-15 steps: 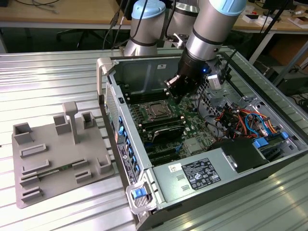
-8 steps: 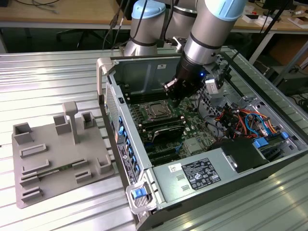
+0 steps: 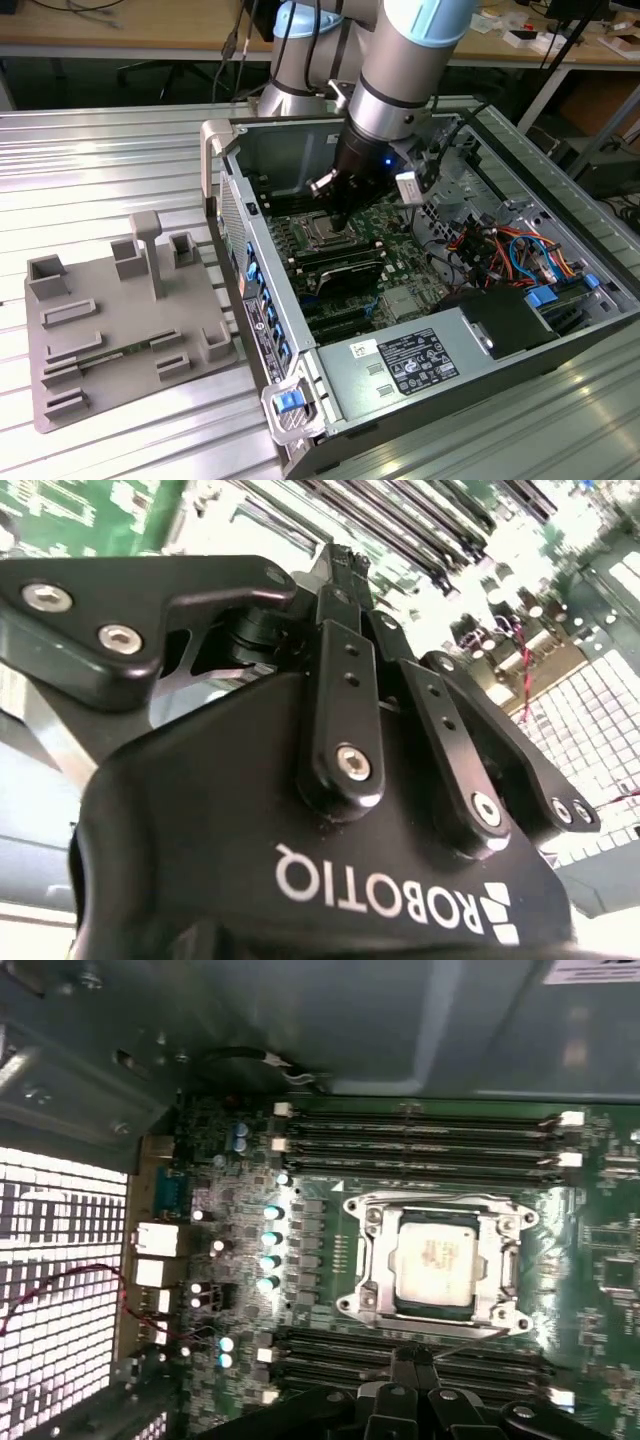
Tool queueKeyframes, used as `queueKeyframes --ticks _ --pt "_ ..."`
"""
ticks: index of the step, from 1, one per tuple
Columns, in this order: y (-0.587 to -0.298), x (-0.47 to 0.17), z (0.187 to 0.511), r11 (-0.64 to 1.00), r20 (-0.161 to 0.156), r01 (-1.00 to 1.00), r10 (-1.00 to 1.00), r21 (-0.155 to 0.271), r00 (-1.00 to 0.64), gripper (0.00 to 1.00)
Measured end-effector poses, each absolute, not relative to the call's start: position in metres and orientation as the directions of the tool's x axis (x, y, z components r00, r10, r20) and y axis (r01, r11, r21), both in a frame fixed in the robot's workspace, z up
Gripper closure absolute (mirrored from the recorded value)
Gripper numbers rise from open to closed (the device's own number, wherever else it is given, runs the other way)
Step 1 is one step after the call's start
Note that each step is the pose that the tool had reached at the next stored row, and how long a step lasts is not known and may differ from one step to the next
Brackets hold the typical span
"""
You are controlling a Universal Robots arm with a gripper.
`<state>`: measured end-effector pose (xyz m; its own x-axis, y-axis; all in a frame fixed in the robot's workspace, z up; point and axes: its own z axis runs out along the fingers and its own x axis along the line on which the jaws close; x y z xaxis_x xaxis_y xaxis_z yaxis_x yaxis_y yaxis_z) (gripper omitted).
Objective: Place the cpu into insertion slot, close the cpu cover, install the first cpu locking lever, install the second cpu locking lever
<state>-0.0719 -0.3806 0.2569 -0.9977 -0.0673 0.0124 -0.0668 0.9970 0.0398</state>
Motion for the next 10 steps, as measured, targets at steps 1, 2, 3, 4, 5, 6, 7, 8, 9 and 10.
queueKeyframes --ticks 1,2,3,4,5,6,7,8,9,10 --pt "-0.381 -0.074 0.255 0.997 0.013 -0.067 -0.067 0.04 -0.998 0.89" --pt "-0.381 -0.075 0.253 0.997 0.013 -0.067 -0.067 0.04 -0.998 0.89" --pt "-0.381 -0.078 0.25 0.997 0.012 -0.067 -0.067 0.04 -0.998 0.89" --pt "-0.381 -0.08 0.248 0.997 0.012 -0.067 -0.067 0.04 -0.998 0.89" --pt "-0.381 -0.082 0.246 0.997 0.013 -0.067 -0.067 0.04 -0.998 0.89" --pt "-0.381 -0.083 0.245 0.997 0.013 -0.067 -0.067 0.04 -0.998 0.89" --pt "-0.381 -0.086 0.243 0.997 0.013 -0.067 -0.067 0.04 -0.998 0.89" --pt "-0.381 -0.086 0.242 0.997 0.013 -0.067 -0.067 0.04 -0.998 0.89" --pt "-0.381 -0.086 0.241 0.997 0.013 -0.067 -0.067 0.04 -0.998 0.89" --pt "-0.381 -0.086 0.239 0.997 0.013 -0.067 -0.067 0.04 -0.998 0.89"
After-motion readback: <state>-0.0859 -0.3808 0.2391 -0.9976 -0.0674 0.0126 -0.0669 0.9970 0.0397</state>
